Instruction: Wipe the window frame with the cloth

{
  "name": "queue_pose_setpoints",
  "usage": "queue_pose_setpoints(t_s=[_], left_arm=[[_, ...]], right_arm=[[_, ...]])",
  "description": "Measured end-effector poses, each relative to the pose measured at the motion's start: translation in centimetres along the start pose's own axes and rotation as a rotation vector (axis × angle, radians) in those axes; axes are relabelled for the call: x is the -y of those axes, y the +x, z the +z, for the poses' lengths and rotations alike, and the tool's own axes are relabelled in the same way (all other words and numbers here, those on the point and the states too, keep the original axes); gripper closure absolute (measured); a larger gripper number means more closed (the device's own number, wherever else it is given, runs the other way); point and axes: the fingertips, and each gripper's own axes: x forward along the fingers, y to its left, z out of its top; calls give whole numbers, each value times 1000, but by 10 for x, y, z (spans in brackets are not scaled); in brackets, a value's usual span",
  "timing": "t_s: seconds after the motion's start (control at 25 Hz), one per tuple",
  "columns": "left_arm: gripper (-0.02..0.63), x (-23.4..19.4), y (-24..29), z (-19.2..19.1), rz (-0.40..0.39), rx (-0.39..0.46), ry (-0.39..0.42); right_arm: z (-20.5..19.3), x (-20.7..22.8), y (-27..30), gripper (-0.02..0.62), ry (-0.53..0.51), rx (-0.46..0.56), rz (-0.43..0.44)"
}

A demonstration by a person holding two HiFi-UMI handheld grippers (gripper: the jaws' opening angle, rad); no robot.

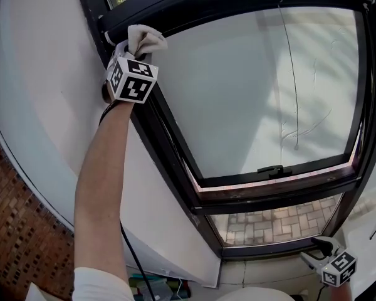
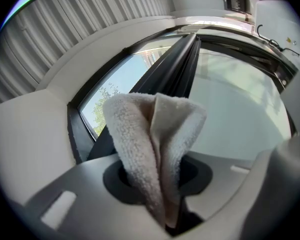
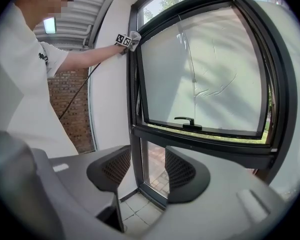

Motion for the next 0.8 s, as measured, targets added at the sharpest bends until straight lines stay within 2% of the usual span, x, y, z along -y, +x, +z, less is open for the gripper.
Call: queue_pose_setpoints(t_s=[0.36, 0.52, 0.6, 0.68, 0.8], left_arm=[[470, 4, -2, -5, 68, -49, 28], [471, 17, -8, -33, 64, -159, 85], [471, 21, -15, -44, 62, -207, 87], [471, 24, -22, -36, 60, -207, 82], [471, 39, -33, 1, 29, -151, 103]], right_arm=[[-6, 23, -23, 378, -11, -18, 22], [-6, 48, -37, 377, -22, -24, 28], [-7, 60, -42, 377, -27, -29, 39], [-7, 71, -44, 377, -31, -32, 55], [-7, 81, -36, 377, -47, -33, 97]])
